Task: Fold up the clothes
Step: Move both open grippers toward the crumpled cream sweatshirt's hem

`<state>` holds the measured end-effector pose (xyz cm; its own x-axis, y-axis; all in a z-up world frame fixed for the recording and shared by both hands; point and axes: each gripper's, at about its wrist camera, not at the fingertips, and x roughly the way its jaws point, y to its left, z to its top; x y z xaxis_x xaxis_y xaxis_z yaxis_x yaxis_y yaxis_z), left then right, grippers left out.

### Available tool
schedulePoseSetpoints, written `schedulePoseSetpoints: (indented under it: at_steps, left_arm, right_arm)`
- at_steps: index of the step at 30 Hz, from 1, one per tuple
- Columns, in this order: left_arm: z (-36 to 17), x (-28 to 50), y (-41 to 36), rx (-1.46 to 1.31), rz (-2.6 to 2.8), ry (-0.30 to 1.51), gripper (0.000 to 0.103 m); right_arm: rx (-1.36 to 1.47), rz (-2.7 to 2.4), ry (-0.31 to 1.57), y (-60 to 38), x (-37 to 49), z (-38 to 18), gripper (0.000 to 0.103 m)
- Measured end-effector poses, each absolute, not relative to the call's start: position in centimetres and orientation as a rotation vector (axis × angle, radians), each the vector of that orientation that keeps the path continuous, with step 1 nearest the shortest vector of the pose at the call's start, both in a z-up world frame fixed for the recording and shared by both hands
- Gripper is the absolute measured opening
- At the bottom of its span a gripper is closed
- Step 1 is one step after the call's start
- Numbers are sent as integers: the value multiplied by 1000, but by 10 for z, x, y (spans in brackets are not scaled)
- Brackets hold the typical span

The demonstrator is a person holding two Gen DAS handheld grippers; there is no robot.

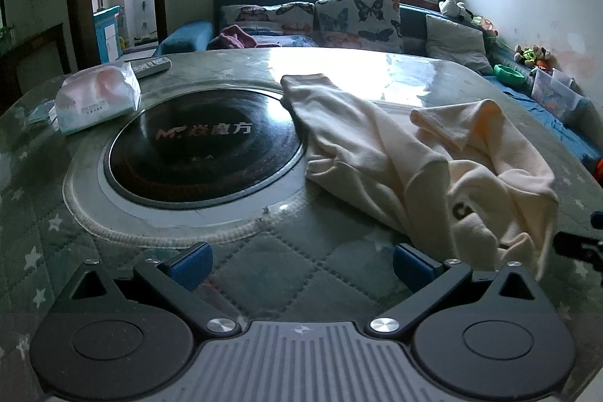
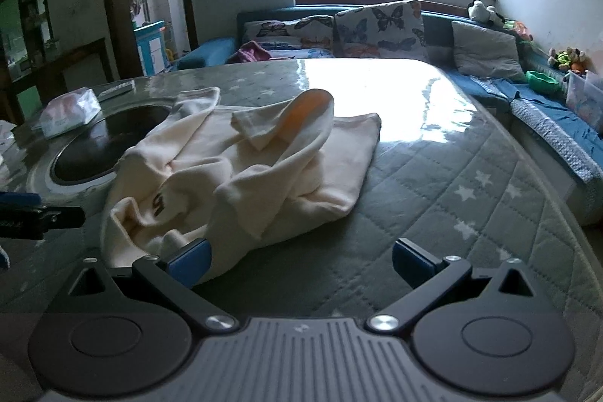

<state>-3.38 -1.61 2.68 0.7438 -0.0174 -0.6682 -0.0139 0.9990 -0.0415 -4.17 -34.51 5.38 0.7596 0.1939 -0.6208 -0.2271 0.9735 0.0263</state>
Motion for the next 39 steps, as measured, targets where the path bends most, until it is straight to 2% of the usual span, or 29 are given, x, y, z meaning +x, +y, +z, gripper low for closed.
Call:
schedulePoseSetpoints:
  at_steps: [18,39]
  left_arm:
    - [36,-50,-37,-37,6,750,103]
    - [40,-54,-47,-34,5,754,103]
  right_arm:
    - [-27,289,670,-324,-108,85,103]
    - [-49,308,677,-312,-119,93,103]
